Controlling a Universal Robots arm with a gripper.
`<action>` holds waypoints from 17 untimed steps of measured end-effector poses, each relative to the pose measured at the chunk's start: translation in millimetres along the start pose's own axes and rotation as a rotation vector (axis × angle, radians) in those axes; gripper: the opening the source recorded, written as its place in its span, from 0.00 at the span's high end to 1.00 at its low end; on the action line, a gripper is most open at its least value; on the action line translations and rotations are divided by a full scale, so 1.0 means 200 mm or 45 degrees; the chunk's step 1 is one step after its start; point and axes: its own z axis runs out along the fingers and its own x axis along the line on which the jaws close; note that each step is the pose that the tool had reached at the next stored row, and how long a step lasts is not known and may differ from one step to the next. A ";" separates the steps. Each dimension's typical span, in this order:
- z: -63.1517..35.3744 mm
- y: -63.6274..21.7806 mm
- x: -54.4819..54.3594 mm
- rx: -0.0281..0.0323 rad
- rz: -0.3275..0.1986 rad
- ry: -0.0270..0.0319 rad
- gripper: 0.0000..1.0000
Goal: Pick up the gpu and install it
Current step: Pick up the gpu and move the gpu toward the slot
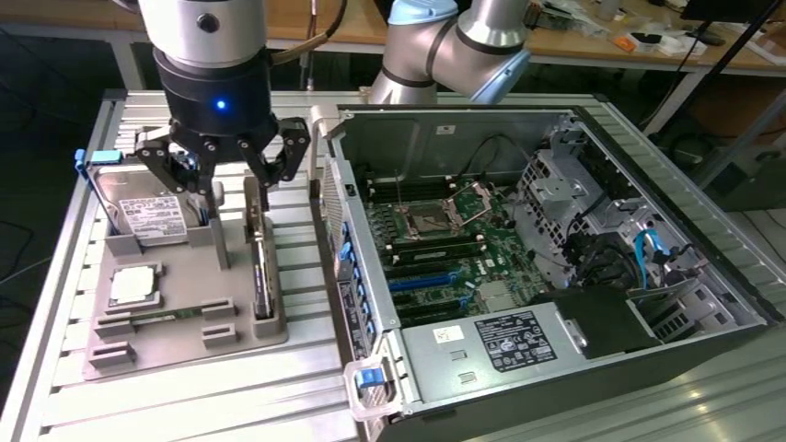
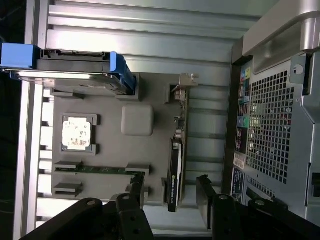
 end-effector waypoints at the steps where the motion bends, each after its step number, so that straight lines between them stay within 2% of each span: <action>1: 0.012 -0.002 -0.01 0.0001 0.000 0.0000 0.46; 5: 0.048 -0.012 -0.03 -0.0001 0.000 -0.0003 0.46; 7: 0.057 -0.015 -0.03 0.0008 0.000 -0.0001 0.46; 9: 0.066 -0.016 -0.03 0.0019 0.000 -0.0048 0.46; 17: 0.140 -0.019 -0.03 0.0019 0.000 -0.0053 0.46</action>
